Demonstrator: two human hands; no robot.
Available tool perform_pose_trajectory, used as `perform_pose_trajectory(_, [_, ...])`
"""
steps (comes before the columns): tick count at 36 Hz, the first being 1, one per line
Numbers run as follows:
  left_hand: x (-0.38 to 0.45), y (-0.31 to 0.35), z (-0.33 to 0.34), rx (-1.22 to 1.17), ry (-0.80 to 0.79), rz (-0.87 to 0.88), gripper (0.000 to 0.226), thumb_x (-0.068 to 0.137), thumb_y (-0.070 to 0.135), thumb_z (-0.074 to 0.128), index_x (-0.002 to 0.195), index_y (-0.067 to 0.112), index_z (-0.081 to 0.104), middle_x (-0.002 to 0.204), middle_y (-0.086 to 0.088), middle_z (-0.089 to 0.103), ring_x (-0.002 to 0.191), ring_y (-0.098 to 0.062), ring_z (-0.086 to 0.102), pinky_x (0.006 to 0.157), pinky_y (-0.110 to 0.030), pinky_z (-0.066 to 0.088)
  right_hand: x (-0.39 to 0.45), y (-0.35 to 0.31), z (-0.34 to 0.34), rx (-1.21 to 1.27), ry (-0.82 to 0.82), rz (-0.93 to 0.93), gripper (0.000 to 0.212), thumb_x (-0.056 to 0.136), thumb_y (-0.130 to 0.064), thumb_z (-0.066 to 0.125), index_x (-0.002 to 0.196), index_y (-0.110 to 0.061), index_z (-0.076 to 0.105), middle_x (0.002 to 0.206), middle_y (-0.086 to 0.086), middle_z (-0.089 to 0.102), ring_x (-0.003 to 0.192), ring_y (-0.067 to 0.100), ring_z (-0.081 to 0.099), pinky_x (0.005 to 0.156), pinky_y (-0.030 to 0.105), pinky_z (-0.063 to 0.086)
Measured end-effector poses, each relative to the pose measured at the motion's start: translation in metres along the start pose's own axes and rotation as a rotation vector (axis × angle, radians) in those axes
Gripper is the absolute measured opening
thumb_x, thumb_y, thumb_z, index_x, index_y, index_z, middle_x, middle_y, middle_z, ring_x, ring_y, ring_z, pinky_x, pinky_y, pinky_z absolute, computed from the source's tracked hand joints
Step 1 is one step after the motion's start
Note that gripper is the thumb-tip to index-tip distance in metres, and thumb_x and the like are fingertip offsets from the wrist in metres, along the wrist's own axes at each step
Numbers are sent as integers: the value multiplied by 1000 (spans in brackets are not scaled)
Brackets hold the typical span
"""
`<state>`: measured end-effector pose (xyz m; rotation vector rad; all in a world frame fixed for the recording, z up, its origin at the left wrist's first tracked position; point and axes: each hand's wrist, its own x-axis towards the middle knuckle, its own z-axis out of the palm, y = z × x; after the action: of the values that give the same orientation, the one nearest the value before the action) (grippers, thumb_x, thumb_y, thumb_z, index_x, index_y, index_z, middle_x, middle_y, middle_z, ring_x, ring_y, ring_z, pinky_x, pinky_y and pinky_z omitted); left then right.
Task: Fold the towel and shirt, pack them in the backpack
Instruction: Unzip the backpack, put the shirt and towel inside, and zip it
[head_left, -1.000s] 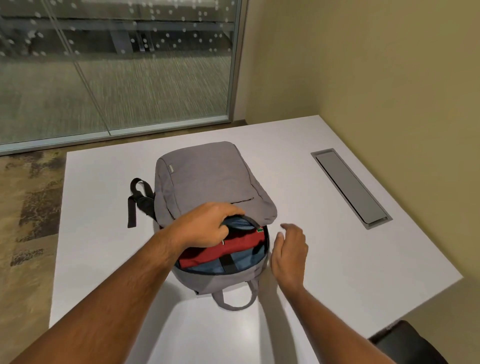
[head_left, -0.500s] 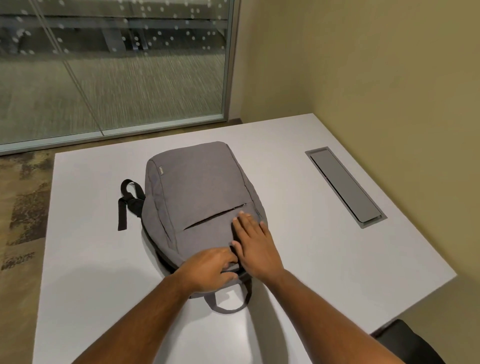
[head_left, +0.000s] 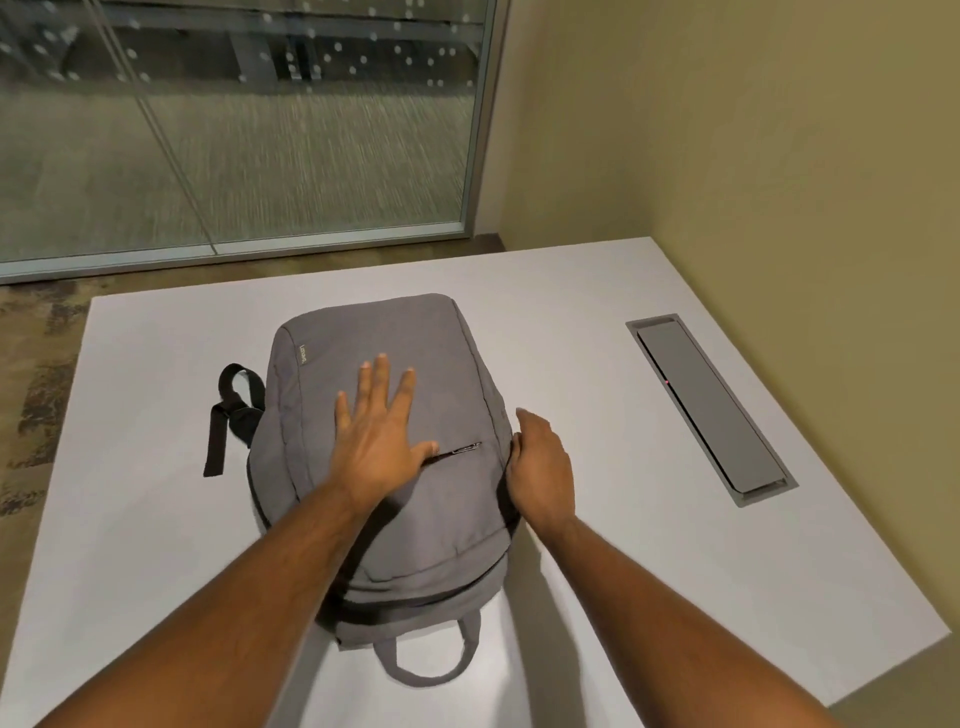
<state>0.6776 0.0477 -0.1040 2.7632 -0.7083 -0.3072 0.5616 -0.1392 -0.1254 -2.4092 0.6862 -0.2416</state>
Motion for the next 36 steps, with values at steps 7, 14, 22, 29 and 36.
perform_pose_trajectory(7, [19, -9, 10, 85, -171, -101, 114, 90, 70, 57, 159, 26, -23, 163, -11, -37, 154, -31, -25, 123, -64, 3, 57, 25, 1, 191, -236, 234, 47, 106, -6, 39, 151, -9, 48, 151, 8, 54, 139, 25, 51, 112, 31, 37])
perform_pose_trajectory(14, [22, -7, 19, 115, -187, -122, 111, 93, 69, 52, 157, 25, -27, 160, -12, -41, 152, -32, -28, 122, -64, -1, 87, 38, 17, 236, -472, 154, 43, 102, -13, 52, 145, -11, 54, 147, -2, 58, 134, 19, 57, 111, 32, 43])
perform_pose_trajectory(22, [22, -11, 28, 126, -194, -127, 109, 95, 70, 48, 155, 27, -32, 157, -10, -45, 150, -30, -33, 121, -62, -4, 100, 36, 27, 197, -444, 80, 34, 97, -15, 59, 130, -19, 67, 112, -8, 70, 99, 16, 66, 94, 33, 54])
perform_pose_trajectory(29, [23, -11, 31, 127, -204, -130, 109, 95, 70, 46, 153, 27, -35, 155, -10, -48, 148, -29, -36, 121, -61, -7, 101, 48, 31, -67, -389, 70, 24, 99, -9, 49, 90, -9, 71, 83, 3, 70, 77, 23, 62, 62, 29, 40])
perform_pose_trajectory(36, [22, -10, 31, 116, -216, -134, 108, 95, 69, 46, 153, 26, -35, 155, -9, -48, 148, -29, -36, 120, -61, -7, 74, 53, 15, -321, -360, -99, 16, 94, -1, 44, 89, -9, 57, 89, -1, 47, 72, 24, 50, 61, 33, 36])
